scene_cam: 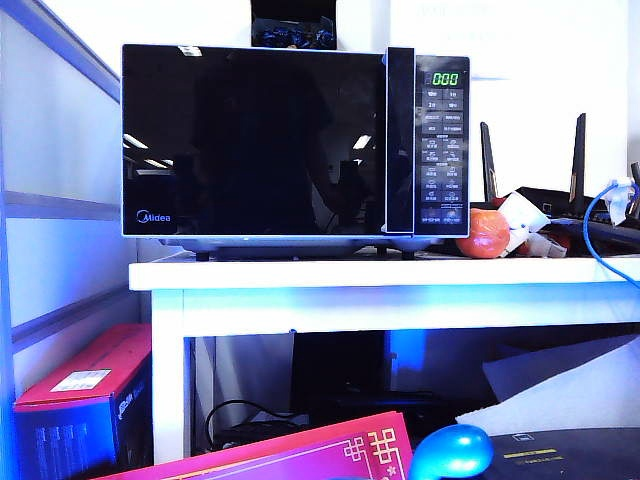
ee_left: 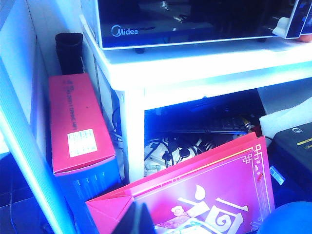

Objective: Open the microwave door, place the orange inside the microwave, then close the microwave door.

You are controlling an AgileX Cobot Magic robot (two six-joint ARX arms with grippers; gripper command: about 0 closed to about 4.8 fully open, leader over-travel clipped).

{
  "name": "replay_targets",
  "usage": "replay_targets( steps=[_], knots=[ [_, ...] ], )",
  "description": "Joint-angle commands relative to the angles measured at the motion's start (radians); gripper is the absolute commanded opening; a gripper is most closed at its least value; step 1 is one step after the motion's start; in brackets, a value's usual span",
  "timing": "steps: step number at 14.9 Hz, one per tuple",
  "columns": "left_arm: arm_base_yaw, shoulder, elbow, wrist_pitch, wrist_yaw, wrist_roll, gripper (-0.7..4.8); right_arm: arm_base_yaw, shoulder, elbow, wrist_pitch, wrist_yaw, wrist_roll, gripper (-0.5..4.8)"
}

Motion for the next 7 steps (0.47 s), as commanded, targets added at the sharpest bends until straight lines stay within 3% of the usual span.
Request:
replay_targets(
  steps=[1,7],
  knots=[
    [-0.001,-0.003,-0.002,-0.019,0.003,0.0,-0.04,0.001,-0.001,-0.001,-0.016,0.002,-0.003,-0.01],
    [-0.001,-0.003,-0.002,-0.016,-0.003,-0.041,-0.05,0.0,-0.001,-0.001,-0.016,0.0,-0.003,-0.01]
  ],
)
